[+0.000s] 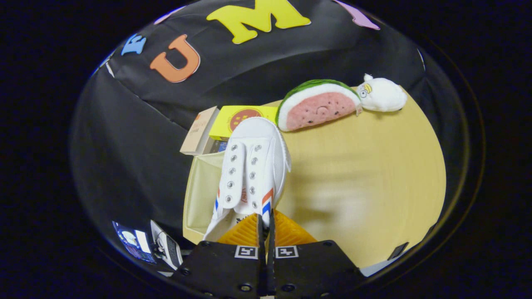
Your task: Open the storage box then place both shoes into the box .Put the left shoe in first, then the right shoe, with the right side of both shoes facing outward in a uniform manner.
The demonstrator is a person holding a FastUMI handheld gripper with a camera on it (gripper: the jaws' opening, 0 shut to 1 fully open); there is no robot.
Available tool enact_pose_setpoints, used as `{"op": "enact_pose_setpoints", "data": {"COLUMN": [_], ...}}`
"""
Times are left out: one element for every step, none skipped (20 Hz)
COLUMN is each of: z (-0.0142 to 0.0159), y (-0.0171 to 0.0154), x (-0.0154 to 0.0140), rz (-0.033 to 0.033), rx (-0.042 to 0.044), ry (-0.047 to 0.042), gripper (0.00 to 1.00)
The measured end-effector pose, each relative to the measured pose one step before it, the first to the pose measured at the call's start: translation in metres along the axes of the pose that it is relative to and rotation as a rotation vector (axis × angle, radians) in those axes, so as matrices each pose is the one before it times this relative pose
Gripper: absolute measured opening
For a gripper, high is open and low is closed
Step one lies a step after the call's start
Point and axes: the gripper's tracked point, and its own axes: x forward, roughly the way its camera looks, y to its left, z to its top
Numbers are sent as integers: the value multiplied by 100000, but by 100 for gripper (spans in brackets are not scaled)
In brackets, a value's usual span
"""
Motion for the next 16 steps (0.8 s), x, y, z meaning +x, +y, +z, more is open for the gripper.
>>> {"op": "enact_pose_setpoints", "data": {"z": [3, -42, 58, 21, -139, -78, -137, -168, -389, -360, -722, -406, -412, -458, -46, 54], "y": [1376, 1317, 1096, 1031, 1023, 519, 483, 328, 379, 307, -474, 42, -22, -126, -312, -147], "x": [653, 645, 788, 845, 985, 1054, 903, 939, 839, 857, 878, 534, 694, 475, 512, 403], "rz": [154, -419, -787, -713, -641, -1408, -2156, -2573, -2191, -1553, -1702, -1116, -1176, -1729, -2160, -2007], "rx": [-1525, -1768, -1599, -755, -867, -1331, -1672, -1751, -689, -779, -20, 451, 559, -330, -836, -1575], "ry": [90, 341, 130, 39, -108, -406, -622, -456, -215, 218, 1076, 341, 657, 573, -1396, -1428], "gripper": [1, 1, 1, 1, 0, 0, 0, 0, 0, 1, 0, 0, 1, 1, 1, 1]}}
